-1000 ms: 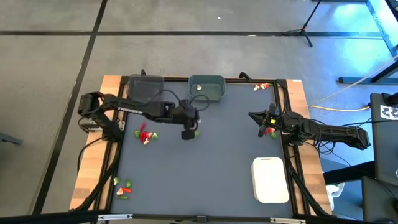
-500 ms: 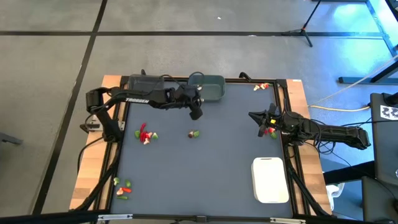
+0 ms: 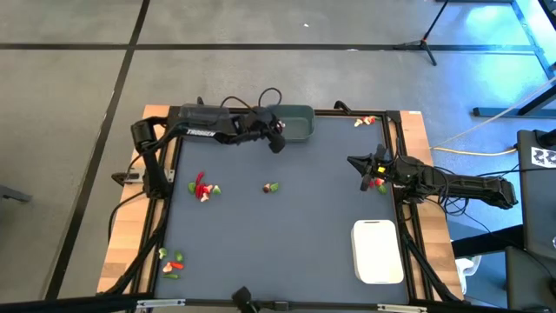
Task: Sort produce into baskets
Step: Put the brown mushroom into the blue bin
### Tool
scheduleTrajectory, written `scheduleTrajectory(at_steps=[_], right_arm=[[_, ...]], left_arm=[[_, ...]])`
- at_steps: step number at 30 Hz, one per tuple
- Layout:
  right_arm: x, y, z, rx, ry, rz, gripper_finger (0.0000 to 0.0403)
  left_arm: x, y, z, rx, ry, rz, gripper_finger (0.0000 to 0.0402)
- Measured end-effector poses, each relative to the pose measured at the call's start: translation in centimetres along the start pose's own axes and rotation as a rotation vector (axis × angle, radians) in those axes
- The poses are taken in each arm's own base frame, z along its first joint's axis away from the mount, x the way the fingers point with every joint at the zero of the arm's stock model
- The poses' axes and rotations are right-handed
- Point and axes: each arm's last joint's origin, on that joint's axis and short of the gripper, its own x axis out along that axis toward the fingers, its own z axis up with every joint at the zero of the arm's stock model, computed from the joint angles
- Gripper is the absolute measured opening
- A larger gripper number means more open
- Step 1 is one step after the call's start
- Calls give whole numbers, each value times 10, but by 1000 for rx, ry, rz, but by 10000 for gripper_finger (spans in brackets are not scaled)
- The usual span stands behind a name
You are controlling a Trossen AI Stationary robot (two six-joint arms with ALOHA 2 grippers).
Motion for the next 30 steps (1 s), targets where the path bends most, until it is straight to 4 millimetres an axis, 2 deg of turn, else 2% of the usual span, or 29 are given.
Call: scheduleTrajectory(at_steps=[4,11,15,20,24,30], right_arm=[[0,0,0,0,0,0,26],[0,0,0,-2,5,-1,26],[0,0,0,-2,4,-1,26],[0,0,0,-2,4,-1,26],[0,0,0,-2,3,-1,26],[0,0,1,3,-11,4,26]], left_arm=[[1,6,1,-23,-3,12,97],[2,10,1,-69,-6,20,172],[1,7,2,-63,-8,14,199],[-9,-4,5,-34,-12,-15,204],[-27,-16,11,7,-10,-49,198],[-56,-45,14,62,6,-128,187]])
